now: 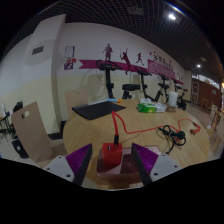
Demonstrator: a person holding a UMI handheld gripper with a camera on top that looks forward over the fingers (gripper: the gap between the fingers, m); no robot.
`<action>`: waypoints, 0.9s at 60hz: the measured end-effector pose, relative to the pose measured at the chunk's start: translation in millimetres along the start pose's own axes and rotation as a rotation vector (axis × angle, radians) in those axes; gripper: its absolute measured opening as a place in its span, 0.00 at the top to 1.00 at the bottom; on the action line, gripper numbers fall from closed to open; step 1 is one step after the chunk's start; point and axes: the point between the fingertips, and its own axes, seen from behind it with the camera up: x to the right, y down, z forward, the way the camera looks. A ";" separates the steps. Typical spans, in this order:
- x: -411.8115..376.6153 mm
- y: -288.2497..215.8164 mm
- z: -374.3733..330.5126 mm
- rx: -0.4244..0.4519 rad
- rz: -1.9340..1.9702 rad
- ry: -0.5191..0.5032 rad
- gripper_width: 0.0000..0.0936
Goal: Unplug charger
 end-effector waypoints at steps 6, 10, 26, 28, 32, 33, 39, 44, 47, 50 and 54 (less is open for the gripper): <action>1.0 1.6 10.3 0.000 -0.003 -0.014 0.35; 1.6 -1.1 13.4 0.006 -0.030 0.001 0.75; 64.5 -143.8 -32.3 0.164 0.067 0.050 0.83; 81.6 -141.4 -29.7 0.119 0.076 0.048 0.83; 116.7 -134.7 -23.0 0.054 0.065 0.067 0.84; 125.7 -138.5 -28.1 0.030 0.049 0.078 0.83; 185.7 -91.9 -19.3 -0.114 -0.029 0.130 0.83; 223.6 -47.7 -15.1 -0.235 -0.064 0.166 0.81; 242.4 -23.0 -12.6 -0.298 -0.074 0.175 0.80; 248.8 -1.4 -4.7 -0.342 -0.075 0.179 0.79; 257.4 18.9 0.8 -0.399 -0.072 0.168 0.72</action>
